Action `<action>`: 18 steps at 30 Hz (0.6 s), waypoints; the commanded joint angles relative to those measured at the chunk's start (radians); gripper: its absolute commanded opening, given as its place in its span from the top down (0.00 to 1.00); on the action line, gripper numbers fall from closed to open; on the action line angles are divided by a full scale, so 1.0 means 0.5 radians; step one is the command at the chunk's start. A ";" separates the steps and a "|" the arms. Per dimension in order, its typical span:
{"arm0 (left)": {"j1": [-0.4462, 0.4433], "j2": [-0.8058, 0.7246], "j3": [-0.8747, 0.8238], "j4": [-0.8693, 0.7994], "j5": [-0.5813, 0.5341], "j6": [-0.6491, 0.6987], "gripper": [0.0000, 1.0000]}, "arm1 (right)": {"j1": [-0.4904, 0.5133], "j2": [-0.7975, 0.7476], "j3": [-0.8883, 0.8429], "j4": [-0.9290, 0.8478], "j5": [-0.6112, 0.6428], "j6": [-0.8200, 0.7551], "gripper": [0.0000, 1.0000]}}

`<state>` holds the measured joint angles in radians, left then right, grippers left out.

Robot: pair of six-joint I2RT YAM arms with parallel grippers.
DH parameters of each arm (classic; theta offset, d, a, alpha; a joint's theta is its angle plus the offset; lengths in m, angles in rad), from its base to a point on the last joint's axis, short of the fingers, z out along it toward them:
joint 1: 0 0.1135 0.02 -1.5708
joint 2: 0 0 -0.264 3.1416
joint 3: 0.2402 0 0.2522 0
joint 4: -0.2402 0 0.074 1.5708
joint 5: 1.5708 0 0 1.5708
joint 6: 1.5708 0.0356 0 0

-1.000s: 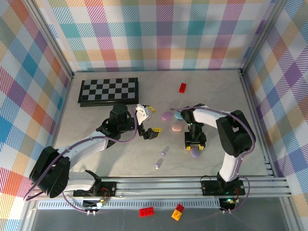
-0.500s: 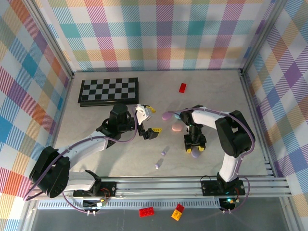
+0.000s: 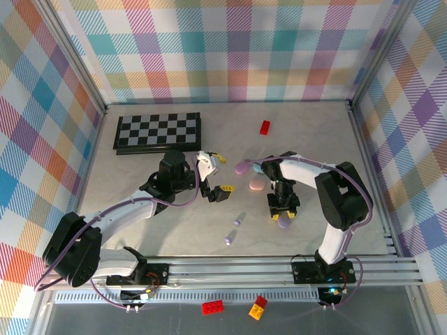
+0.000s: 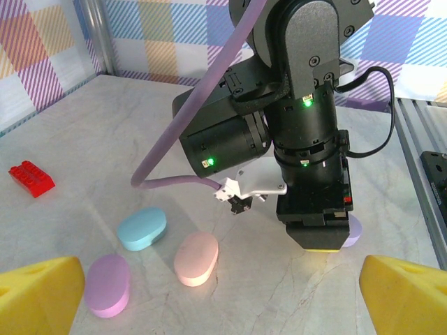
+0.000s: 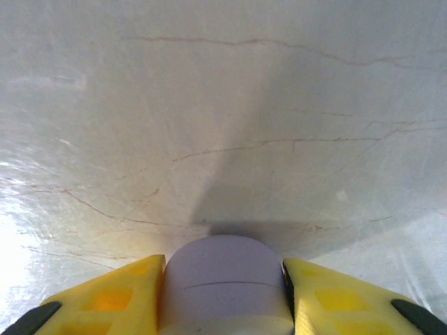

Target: Insert wireless bluetooth earbuds into charging case

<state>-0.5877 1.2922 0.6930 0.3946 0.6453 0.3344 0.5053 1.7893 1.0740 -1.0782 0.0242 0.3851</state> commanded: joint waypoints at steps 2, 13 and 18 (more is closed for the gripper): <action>-0.023 -0.014 0.038 0.095 -0.010 -0.045 0.00 | 0.006 -0.143 -0.003 0.072 -0.068 0.055 0.66; -0.216 0.053 -0.081 0.544 -0.506 -0.347 0.00 | -0.168 -0.612 -0.053 0.620 -0.470 0.388 0.69; -0.340 0.218 -0.134 0.883 -0.726 -0.671 0.00 | -0.289 -0.885 -0.130 0.963 -0.691 0.626 0.70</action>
<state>-0.7296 1.3563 0.6449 0.6868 0.3779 0.1211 0.3859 1.4090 1.0325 -0.7292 -0.2146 0.5968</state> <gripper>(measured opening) 0.997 0.380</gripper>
